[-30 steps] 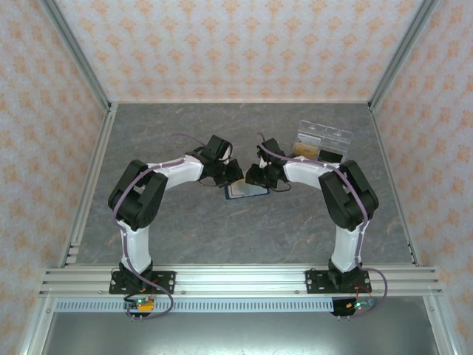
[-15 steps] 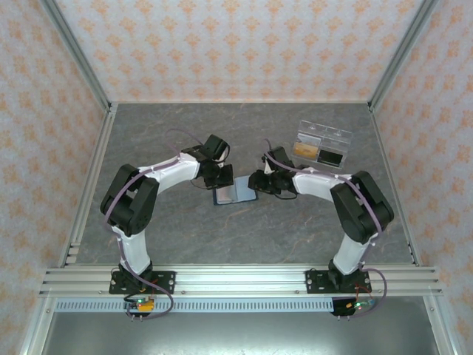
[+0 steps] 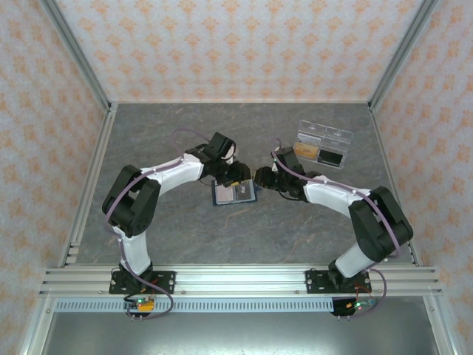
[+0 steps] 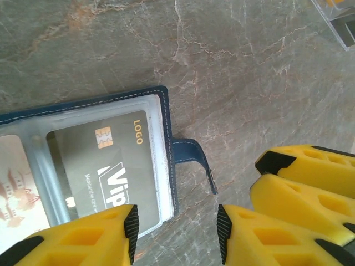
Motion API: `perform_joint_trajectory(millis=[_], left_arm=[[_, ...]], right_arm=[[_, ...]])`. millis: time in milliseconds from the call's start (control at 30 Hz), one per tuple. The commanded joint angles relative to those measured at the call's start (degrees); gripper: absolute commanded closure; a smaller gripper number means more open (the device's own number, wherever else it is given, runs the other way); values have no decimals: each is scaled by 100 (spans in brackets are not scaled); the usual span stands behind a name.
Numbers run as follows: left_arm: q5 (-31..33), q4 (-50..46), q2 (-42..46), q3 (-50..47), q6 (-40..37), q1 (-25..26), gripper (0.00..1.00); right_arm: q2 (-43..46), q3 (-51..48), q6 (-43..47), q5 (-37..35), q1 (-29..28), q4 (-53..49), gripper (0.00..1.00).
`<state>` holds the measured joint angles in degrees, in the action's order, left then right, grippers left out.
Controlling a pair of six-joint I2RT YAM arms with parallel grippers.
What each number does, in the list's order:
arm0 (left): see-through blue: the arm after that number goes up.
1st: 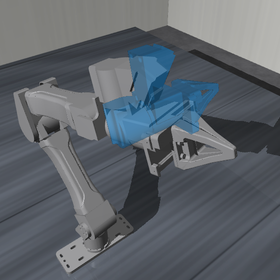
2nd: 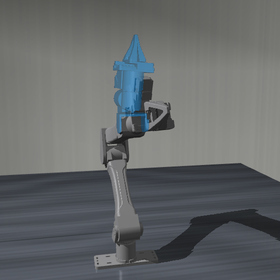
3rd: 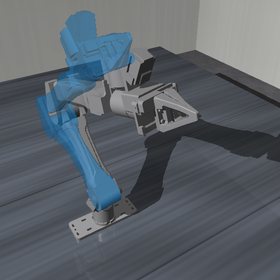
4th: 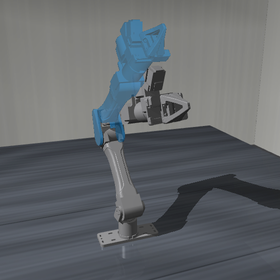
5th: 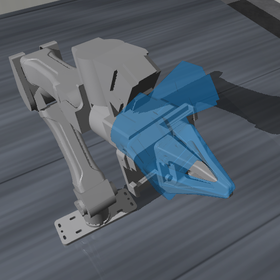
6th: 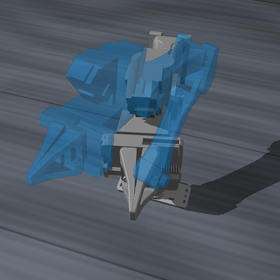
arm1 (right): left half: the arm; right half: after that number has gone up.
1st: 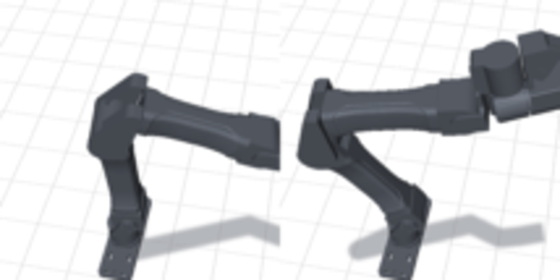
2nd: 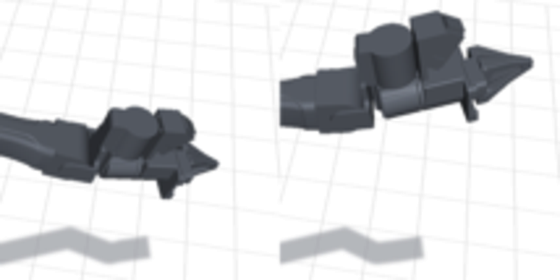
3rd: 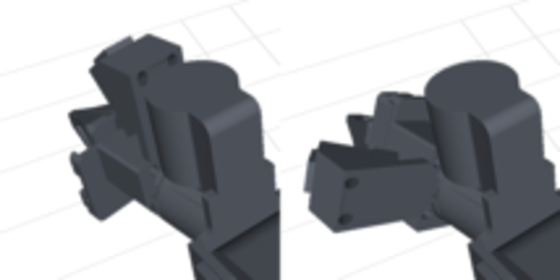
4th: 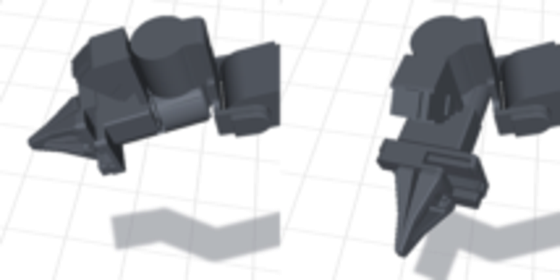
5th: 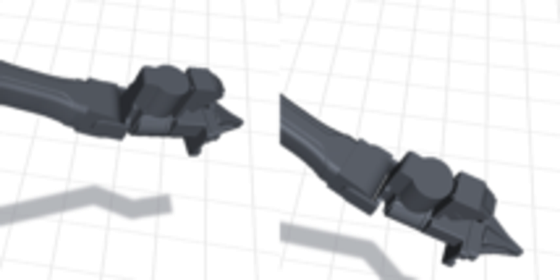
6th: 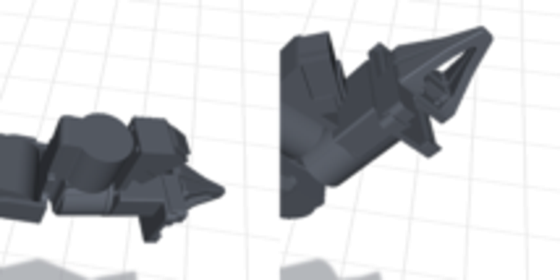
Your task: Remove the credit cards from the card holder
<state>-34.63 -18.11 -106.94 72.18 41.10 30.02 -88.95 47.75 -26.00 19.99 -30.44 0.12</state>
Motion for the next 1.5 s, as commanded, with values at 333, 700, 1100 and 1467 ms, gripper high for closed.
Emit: perform_joint_trajectory(millis=[333,700,1100,1467], left_arm=[[902,81,225,-397,393,-117,65],[878,415,178,-813,653,-180,75],[644,615,-11,-897,759,-241,75],[632,511,-200,-1060,489,-271,82]], right_arm=[[-368,421,323,419,-207,-128,67],[-1221,1158,413,188,-463,-993,70],[-1572,1435,385,-61,-463,-1366,69],[-1376,1539,671,-864,-466,-1621,69]])
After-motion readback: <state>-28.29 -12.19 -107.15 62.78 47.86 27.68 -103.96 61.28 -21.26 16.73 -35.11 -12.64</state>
